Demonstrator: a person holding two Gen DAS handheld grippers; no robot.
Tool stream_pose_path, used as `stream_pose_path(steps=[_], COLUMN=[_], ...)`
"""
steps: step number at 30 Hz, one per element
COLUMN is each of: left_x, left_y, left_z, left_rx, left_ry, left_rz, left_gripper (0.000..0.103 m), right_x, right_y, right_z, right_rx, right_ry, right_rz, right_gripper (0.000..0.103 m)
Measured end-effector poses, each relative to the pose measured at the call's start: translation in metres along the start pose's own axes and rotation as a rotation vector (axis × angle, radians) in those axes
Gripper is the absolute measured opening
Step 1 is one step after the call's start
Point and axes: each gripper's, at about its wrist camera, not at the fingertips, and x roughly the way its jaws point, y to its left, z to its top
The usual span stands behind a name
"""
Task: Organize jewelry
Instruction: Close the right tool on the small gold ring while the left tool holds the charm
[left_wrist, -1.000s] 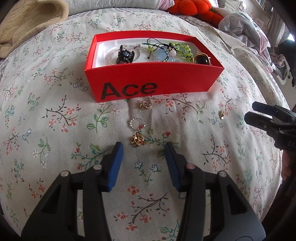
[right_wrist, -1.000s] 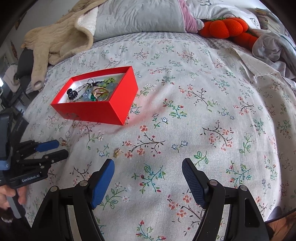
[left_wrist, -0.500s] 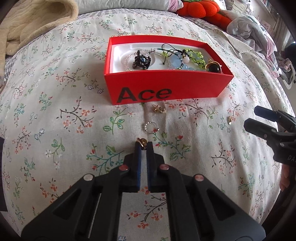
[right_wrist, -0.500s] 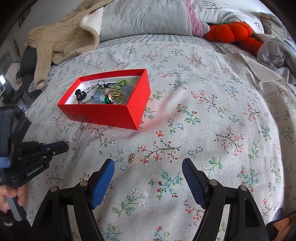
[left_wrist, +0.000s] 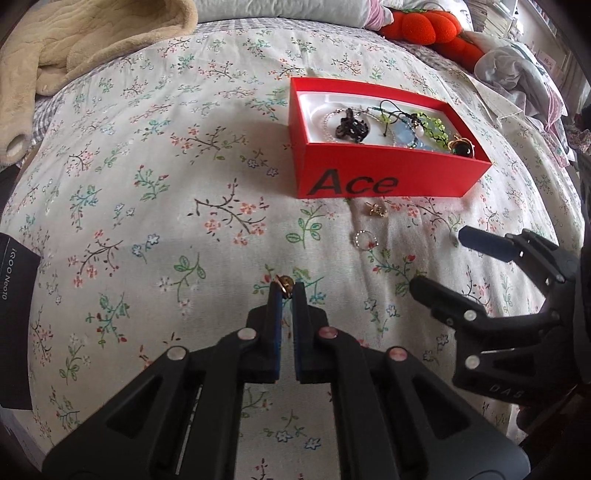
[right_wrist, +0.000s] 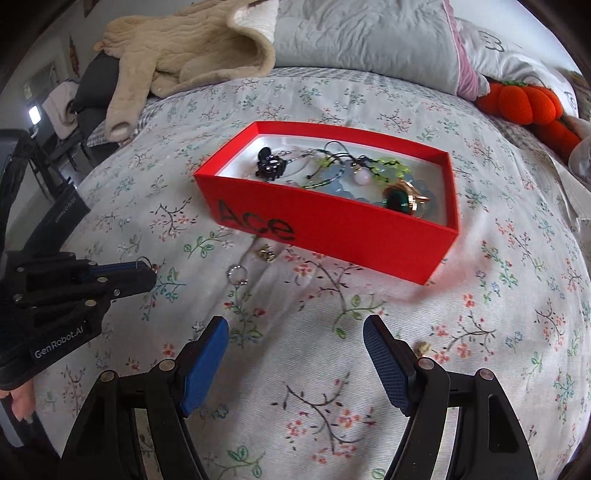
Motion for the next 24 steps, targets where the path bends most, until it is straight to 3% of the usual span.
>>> stream_pose_path(steps=[1,10,14,24], left_x=[0.000,0.000,0.004,0.010], left_y=[0.003,0.010,0.013,0.013], left_z=[0.000,-0.002,0.001,0.003], left_rx=[-0.008,0.002,0.000,-0.005], left_ry=[0.002,0.019,0.026,0.043], left_rz=[-0.002,-0.034,-0.042,-0.064], left_gripper=[0.006,0.006,0.006,0.006], right_x=[0.005,0.025,0.035,0.042], right_y=[0.005,0.028,0.033,0.038], right_z=[0.000,0.010,0.014,0.020], right_rx=[-0.005,-0.094,-0.119,-0.137], right_ry=[0.003,-0.044,-0.022,-0.009], right_rz=[0.015,-0.015,0.021,0.017], right_gripper=[0.068,0.046,0.026,0.022])
